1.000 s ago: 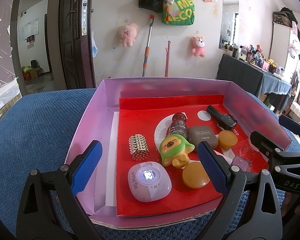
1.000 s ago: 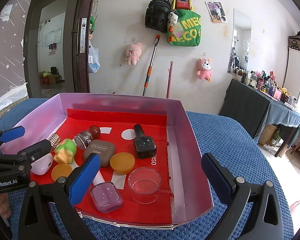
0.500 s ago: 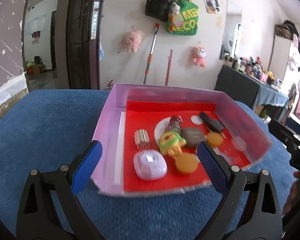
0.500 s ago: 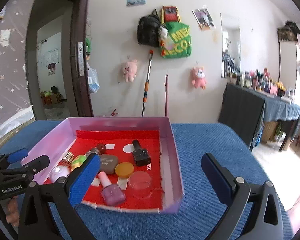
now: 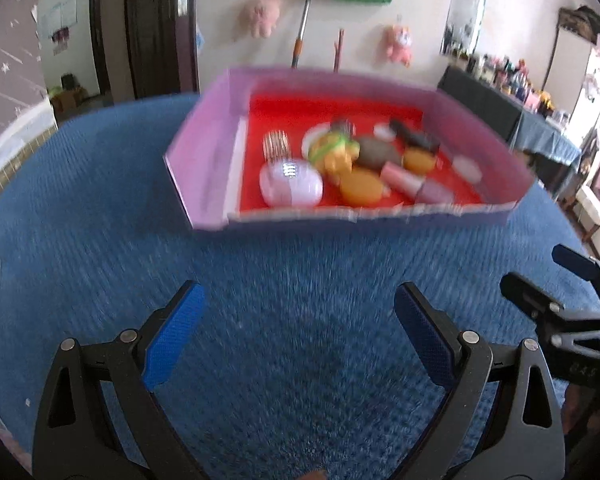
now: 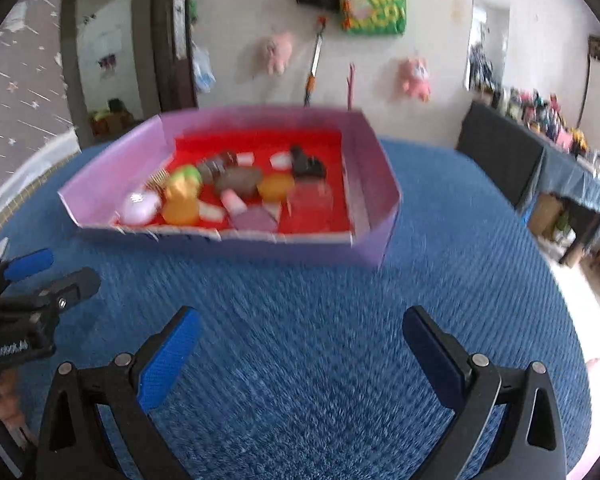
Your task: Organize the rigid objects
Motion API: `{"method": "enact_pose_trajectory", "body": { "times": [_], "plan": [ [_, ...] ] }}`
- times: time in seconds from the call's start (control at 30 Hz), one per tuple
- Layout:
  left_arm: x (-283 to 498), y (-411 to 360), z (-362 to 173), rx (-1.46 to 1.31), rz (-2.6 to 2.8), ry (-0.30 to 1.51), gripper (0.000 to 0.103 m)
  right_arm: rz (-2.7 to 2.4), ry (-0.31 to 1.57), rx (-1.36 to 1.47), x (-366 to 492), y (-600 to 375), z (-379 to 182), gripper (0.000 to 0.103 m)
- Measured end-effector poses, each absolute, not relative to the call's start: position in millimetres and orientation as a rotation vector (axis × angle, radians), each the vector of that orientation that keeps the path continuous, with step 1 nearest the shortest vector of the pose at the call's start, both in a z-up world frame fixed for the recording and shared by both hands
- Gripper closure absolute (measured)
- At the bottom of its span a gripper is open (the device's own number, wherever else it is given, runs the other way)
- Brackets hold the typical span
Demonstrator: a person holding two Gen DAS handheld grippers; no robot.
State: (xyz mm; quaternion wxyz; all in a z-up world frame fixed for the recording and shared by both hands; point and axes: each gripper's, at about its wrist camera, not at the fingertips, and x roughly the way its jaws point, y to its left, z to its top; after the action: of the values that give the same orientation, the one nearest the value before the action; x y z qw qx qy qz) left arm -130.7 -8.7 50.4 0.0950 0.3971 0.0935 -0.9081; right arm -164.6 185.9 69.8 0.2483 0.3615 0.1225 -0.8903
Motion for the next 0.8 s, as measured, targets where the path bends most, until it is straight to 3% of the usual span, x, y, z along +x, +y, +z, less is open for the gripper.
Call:
{"method": "enact_pose_trajectory", "body": {
  "times": [0.33,0.8],
  "plan": [
    [-140.8,-0.5,27.5,1.279,-2.608,0.205,0.005,-2.386,0.399,1.188,-180.0,181.8,45.9,0.0],
    [-141.4,-3.9,28.7,1.276,-2.581,0.224,0.0,-2.406,0.354,1.216,-179.7,190.4,46.0,0.0]
  ]
}}
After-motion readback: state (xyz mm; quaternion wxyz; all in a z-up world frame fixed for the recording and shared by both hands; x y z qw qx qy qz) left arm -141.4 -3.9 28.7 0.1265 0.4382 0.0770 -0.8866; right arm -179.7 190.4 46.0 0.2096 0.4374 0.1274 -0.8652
